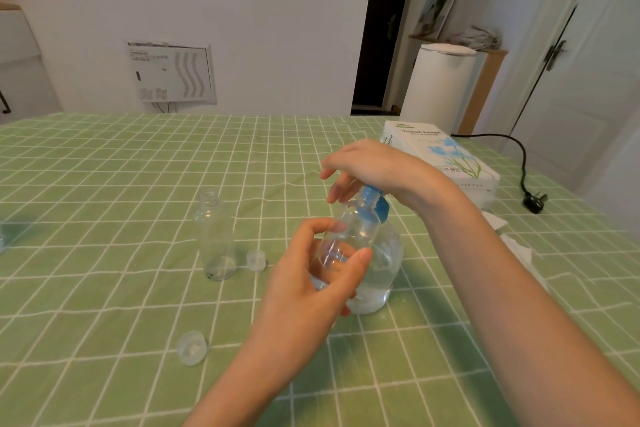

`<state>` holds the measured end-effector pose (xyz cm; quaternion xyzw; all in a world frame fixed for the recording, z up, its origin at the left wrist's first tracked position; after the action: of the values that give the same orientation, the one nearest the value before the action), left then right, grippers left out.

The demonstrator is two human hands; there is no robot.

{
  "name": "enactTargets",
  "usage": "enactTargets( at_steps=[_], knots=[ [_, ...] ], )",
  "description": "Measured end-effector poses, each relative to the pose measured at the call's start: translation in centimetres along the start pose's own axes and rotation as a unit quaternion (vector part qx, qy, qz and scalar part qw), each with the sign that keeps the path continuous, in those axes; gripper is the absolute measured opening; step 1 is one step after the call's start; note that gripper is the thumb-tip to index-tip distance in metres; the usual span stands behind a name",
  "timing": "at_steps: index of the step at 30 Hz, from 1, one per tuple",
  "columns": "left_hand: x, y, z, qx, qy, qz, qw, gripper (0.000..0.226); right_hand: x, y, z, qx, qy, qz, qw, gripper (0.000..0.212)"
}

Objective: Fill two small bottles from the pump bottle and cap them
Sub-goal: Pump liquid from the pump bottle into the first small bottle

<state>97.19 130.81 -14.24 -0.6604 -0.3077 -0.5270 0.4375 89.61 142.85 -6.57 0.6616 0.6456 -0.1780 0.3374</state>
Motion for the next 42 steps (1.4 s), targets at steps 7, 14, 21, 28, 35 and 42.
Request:
enactTargets(
  at_steps=[7,14,21,28,35,42],
  knots=[
    [0.1,0.1,0.0,-0.004,-0.002,-0.001,1.000,0.039,0.2,0.1,0.4,-0.014,-0.023,-0.012,1.000,0.027],
    [-0.3,0.3,0.0,-0.003,-0.005,-0.012,1.000,0.043,0.6,-0.1,0.8,-0.027,-0.010,-0.001,1.000,0.027],
    [0.1,0.2,0.0,-0.004,0.003,-0.008,1.000,0.042,0.5,-0.1,0.5,-0.005,0.001,-0.007,1.000,0.029],
    [0.4,0.1,0.1,-0.005,0.011,-0.005,1.000,0.036,-0.1,0.0,-0.3,-0.012,0.020,0.006,1.000,0.031],
    [0.2,0.1,0.1,-0.002,0.013,-0.007,1.000,0.039,0.0,-0.1,0.3,-0.021,-0.002,-0.011,1.000,0.028],
    [-0.2,0.3,0.1,-0.005,0.015,-0.013,1.000,0.040,0.5,-0.1,0.9,-0.024,-0.010,-0.007,1.000,0.026]
  ],
)
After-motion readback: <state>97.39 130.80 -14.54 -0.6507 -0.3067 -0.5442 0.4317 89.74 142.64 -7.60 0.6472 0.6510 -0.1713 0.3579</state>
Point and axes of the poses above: each hand's wrist, its own y-axis away from the middle knuckle, its own z-axis out of the palm, x = y × z, the point moved 3 cm from there along -y, towards the middle knuckle, and after that the axes turned 7 degrees about -x, right-handed, at the moved point
